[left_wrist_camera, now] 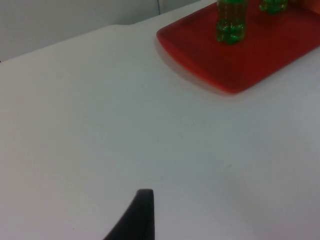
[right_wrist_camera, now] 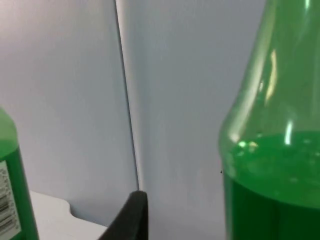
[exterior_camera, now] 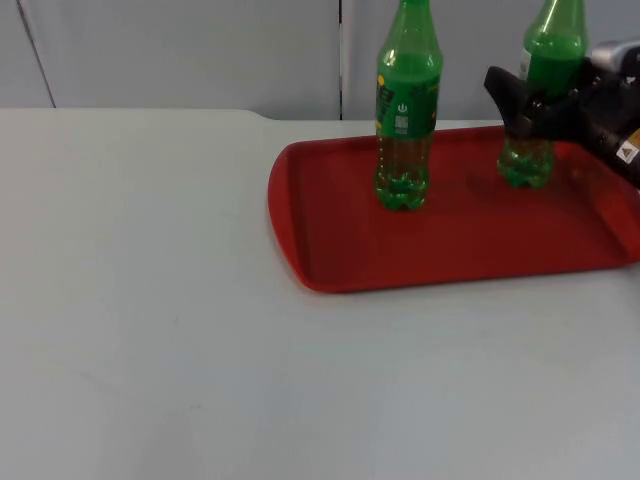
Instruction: Place the bottle upright on the tray.
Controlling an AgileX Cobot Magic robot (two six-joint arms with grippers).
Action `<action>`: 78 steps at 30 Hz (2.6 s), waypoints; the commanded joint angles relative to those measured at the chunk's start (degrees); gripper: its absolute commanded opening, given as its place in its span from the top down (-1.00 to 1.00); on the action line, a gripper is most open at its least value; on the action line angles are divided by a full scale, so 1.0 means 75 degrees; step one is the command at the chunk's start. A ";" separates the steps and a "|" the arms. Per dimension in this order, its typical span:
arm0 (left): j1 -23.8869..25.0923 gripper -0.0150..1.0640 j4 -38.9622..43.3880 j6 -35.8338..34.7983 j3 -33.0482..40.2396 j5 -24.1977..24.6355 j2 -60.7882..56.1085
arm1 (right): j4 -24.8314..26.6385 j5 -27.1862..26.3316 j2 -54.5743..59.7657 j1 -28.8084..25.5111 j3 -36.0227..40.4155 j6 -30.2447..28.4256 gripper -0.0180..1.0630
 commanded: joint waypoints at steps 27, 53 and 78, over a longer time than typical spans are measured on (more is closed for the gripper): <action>-0.0021 -0.97 0.0065 0.0018 0.0034 0.0027 -0.0033 | -0.2008 0.1396 -0.0849 -0.0492 0.0188 0.0981 -0.98; -0.0021 -0.97 0.0036 0.0018 0.0034 0.0012 -0.0033 | -0.8084 0.4786 -0.3779 -0.0507 0.2233 0.7560 -0.98; -0.0021 -0.97 -0.0066 0.0018 0.0034 0.0026 -0.0033 | -0.9525 0.4508 -0.8543 -0.0478 0.3691 0.9549 -0.98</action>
